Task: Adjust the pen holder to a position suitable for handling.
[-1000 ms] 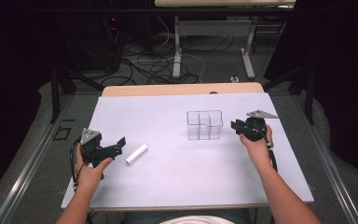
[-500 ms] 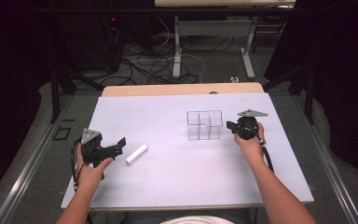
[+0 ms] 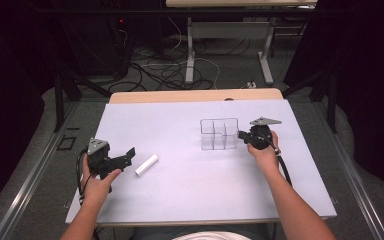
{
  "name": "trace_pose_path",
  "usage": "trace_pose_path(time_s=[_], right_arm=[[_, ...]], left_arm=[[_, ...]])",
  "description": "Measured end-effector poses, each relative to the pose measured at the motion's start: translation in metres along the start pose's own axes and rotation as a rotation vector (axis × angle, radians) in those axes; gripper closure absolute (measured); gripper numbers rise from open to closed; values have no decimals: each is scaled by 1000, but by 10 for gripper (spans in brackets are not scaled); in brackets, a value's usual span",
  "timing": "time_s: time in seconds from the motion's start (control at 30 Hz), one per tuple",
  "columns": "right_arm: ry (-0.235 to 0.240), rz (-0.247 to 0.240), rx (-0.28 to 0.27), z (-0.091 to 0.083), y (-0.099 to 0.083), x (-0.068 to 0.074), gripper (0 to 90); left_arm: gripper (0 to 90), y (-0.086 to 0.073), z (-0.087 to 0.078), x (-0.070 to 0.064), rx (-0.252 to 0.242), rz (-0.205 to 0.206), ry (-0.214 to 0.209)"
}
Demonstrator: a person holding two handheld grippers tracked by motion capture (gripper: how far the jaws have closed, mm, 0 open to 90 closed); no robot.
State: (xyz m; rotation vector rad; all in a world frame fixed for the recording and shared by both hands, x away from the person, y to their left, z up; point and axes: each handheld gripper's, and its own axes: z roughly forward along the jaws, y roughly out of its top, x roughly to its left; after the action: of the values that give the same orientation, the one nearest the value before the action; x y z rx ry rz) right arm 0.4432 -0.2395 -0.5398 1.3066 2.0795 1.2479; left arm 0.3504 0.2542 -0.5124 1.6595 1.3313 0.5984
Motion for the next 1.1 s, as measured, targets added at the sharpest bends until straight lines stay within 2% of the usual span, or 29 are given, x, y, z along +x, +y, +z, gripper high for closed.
trace_pose_path(time_s=[0.33, 0.6, 0.8, 1.1], right_arm=[[9, 1, 5, 3, -1, 1, 900], [25, 9, 0, 6, -1, 8, 900], [20, 35, 10, 8, 0, 16, 900], [40, 23, 9, 15, 6, 32, 900]], left_arm=[[5, 0, 1, -1, 11, 1, -1], [5, 0, 1, -1, 12, 1, -1], [5, 0, 0, 0, 10, 1, 0], [5, 0, 1, -1, 8, 1, -1]])
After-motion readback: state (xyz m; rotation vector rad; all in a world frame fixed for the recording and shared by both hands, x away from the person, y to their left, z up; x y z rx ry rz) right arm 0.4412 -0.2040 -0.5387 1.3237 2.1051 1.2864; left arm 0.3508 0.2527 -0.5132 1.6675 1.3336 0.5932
